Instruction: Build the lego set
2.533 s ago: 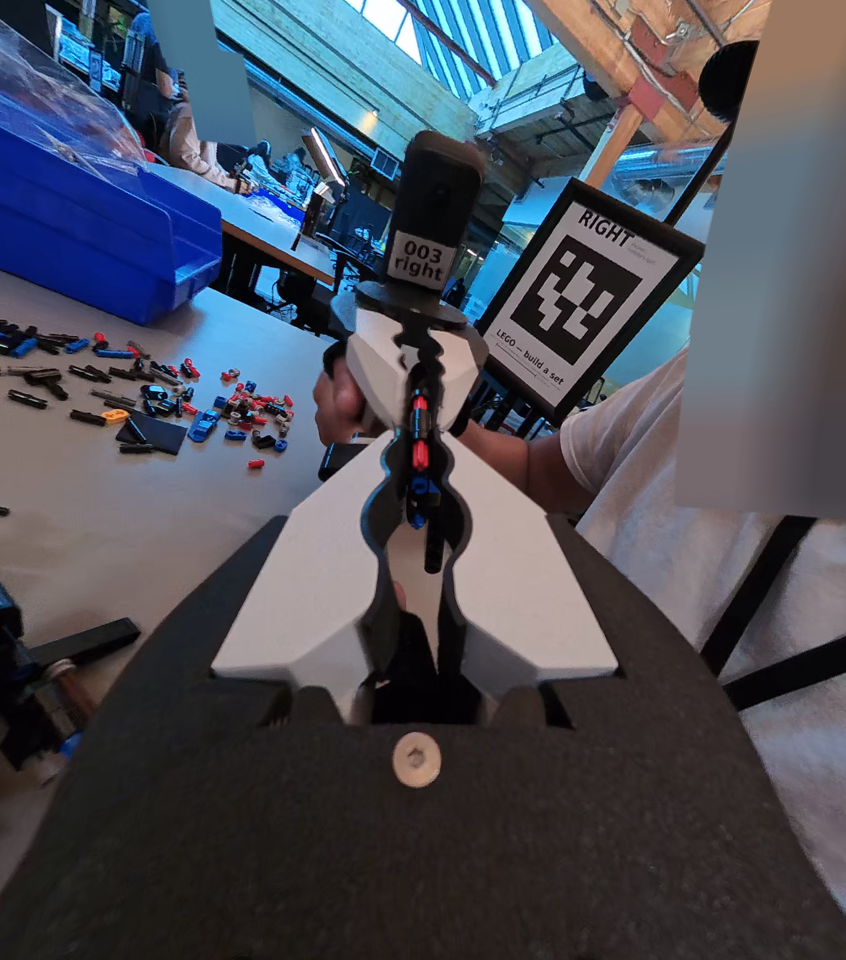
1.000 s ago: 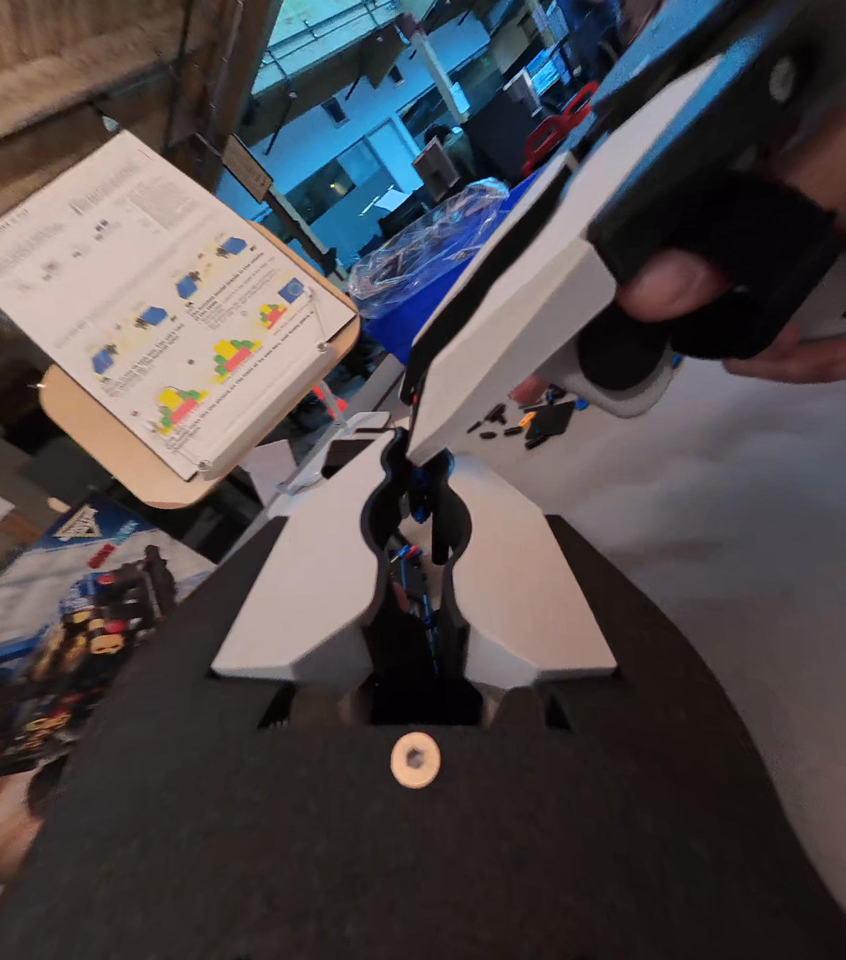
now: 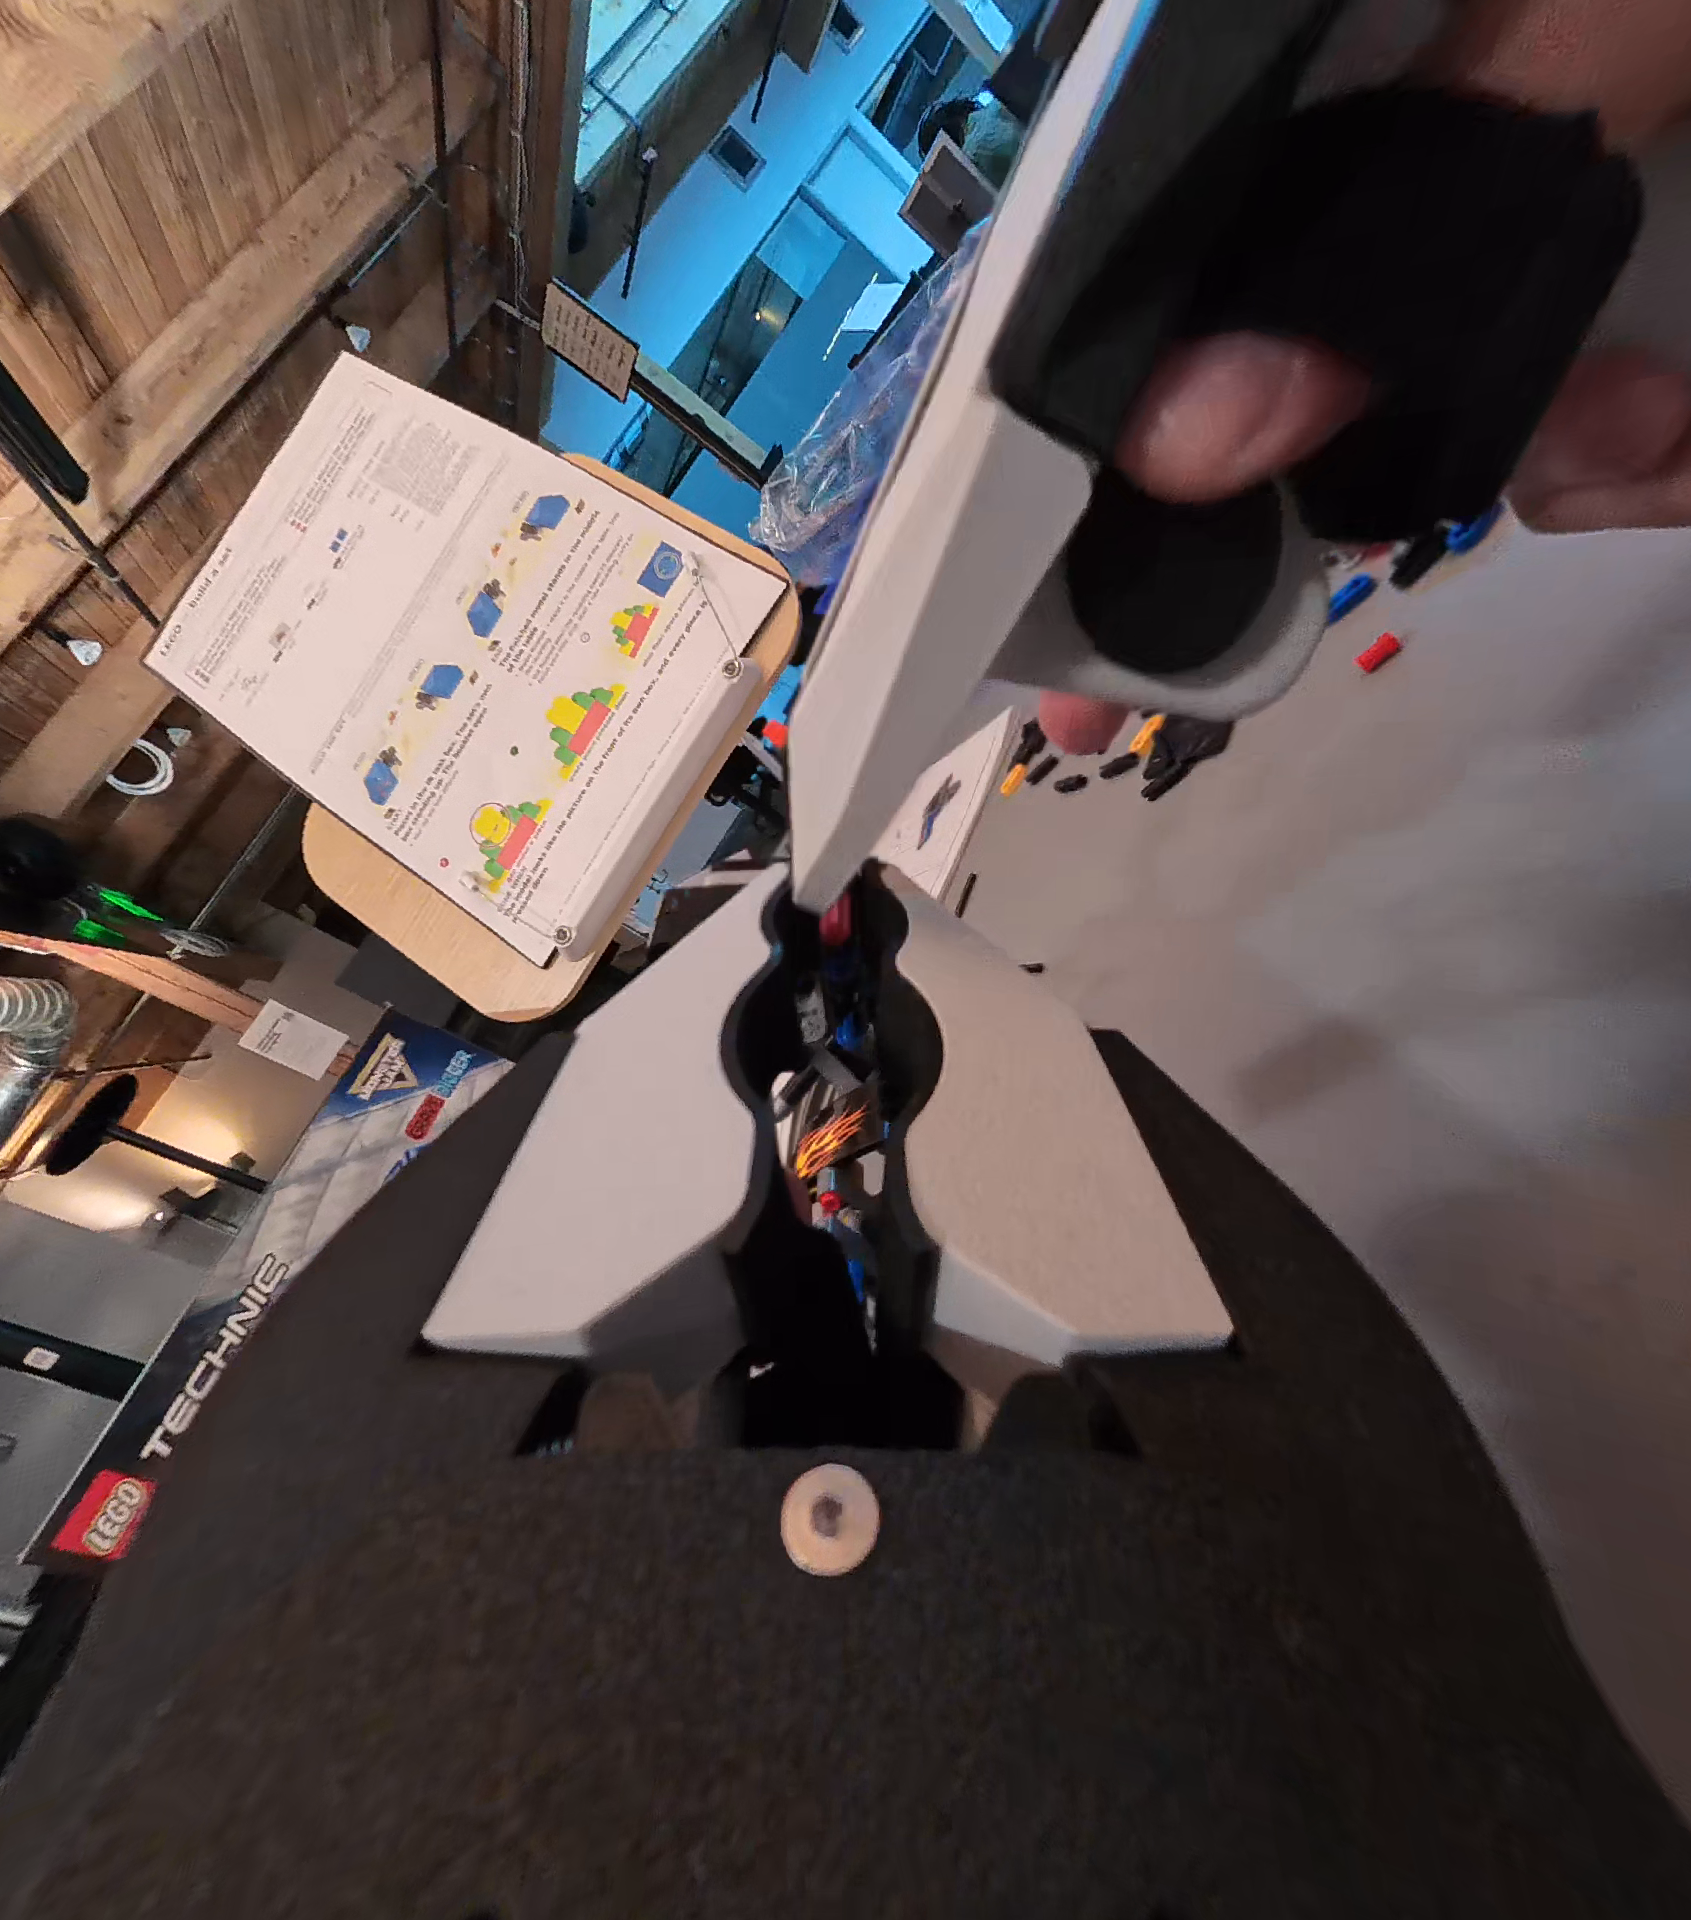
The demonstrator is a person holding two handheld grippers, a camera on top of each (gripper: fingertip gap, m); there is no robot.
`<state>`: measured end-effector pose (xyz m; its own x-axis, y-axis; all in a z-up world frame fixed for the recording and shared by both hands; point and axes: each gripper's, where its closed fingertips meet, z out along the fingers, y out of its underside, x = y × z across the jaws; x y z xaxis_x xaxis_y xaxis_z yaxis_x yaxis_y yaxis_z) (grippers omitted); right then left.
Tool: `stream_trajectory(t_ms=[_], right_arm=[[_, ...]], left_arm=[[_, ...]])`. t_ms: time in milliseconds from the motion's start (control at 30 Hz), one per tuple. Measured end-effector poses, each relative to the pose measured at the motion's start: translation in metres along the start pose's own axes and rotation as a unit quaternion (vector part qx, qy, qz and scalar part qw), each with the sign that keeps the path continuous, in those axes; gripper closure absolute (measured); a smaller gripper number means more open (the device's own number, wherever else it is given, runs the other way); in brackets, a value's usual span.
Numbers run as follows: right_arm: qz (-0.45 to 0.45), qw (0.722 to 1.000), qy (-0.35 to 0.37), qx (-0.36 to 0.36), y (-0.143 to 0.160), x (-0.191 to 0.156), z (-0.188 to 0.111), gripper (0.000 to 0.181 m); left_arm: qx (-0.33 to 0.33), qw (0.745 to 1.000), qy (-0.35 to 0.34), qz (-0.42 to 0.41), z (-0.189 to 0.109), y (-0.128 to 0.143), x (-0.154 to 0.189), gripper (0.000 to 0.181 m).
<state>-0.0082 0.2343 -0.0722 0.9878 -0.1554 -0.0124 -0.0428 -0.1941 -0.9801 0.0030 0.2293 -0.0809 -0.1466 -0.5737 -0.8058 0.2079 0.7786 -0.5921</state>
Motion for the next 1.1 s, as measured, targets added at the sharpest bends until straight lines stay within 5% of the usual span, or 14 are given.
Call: stream_trajectory(t_ms=[1100], right_arm=[[-0.051, 0.998, 0.042, 0.005, 0.0070, 0.0058, 0.0024, 0.151]], left_arm=[[-0.029, 1.000, -0.001, -0.004, 0.0035, 0.0056, 0.0014, 0.177]])
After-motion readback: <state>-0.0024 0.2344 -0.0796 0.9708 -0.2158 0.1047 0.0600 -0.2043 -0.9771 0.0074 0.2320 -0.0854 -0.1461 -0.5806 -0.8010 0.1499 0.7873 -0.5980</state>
